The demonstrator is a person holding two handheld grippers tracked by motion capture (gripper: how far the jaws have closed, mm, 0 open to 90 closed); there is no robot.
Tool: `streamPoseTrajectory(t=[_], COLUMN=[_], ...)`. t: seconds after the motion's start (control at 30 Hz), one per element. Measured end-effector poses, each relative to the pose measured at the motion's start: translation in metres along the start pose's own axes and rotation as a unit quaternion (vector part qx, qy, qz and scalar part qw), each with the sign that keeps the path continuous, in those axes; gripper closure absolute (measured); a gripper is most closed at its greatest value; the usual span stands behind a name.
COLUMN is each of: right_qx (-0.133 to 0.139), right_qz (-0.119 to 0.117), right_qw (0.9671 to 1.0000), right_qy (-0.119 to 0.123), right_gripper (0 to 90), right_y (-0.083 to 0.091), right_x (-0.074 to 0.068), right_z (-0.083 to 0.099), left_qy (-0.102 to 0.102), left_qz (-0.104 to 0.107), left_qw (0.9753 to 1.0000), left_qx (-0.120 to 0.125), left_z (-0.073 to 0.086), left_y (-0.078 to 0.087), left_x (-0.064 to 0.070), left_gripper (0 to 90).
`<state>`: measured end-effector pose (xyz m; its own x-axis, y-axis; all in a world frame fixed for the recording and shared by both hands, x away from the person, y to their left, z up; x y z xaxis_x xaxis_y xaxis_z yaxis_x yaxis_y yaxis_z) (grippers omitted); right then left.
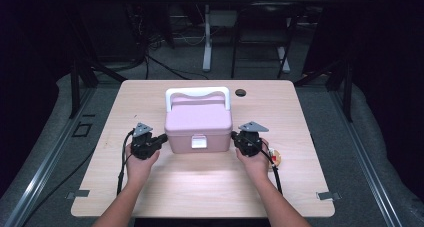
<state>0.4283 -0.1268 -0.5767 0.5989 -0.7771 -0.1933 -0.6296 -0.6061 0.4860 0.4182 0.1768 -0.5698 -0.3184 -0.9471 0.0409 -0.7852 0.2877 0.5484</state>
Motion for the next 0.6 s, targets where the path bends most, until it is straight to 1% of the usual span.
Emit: streamPoseTrajectory(t=[0.13,0.17,0.23,0.3,0.33,0.43,0.5,0.53,0.6], right_qx=[-0.008,-0.010,-0.018,-0.028,-0.031,-0.036,-0.035,-0.034,-0.034], right_qz=[-0.004,-0.004,-0.002,0.001,0.002,0.000,0.001,0.000,-0.001], right_qw=[1.0000,0.9999,0.9998,0.9995,0.9994,0.9993,0.9993,0.9994,0.9994], right_qy=[0.001,-0.002,0.005,0.012,0.010,0.012,0.012,0.011,0.004], right_gripper=[90.0,90.0,90.0,90.0,90.0,90.0,90.0,90.0,90.0], right_y=[0.001,0.002,0.003,0.006,0.007,0.012,0.015,0.017,0.021], right_x=[-0.001,-0.002,-0.003,-0.005,-0.006,-0.008,-0.011,-0.012,-0.015], right_z=[0.001,0.001,0.001,0.001,0.002,0.004,0.007,0.008,0.011], left_qy=[-0.002,-0.005,-0.009,-0.007,-0.007,-0.006,0.000,0.005,0.001], left_qz=[0.005,0.003,0.004,0.004,0.006,0.008,0.013,0.012,0.012], left_qw=[1.0000,1.0000,0.9999,0.9999,0.9998,0.9998,0.9996,0.9996,0.9995], left_qx=[-0.008,-0.007,-0.011,-0.014,-0.018,-0.019,-0.027,-0.024,-0.029], left_z=[0.001,0.001,0.002,0.003,0.003,0.006,0.008,0.009,0.010], left_y=[0.003,0.003,0.006,0.008,0.010,0.013,0.017,0.018,0.022], left_x=[0.000,0.001,0.002,0.004,0.005,0.007,0.009,0.010,0.012], left_gripper=[90.0,90.0,90.0,90.0,90.0,90.0,90.0,90.0,90.0])
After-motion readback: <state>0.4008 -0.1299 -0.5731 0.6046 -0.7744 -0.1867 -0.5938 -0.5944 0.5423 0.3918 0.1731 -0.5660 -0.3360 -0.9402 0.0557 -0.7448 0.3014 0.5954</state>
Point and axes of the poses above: each handheld gripper's, and its own axes: y roughly backward along the jaws, z roughly out of its underside, x roughly to its right, the point moved 5 cm from there along -y, roughly forward along the jaws, and after that the axes turned 13 degrees about -z, right-handed, at the moved point
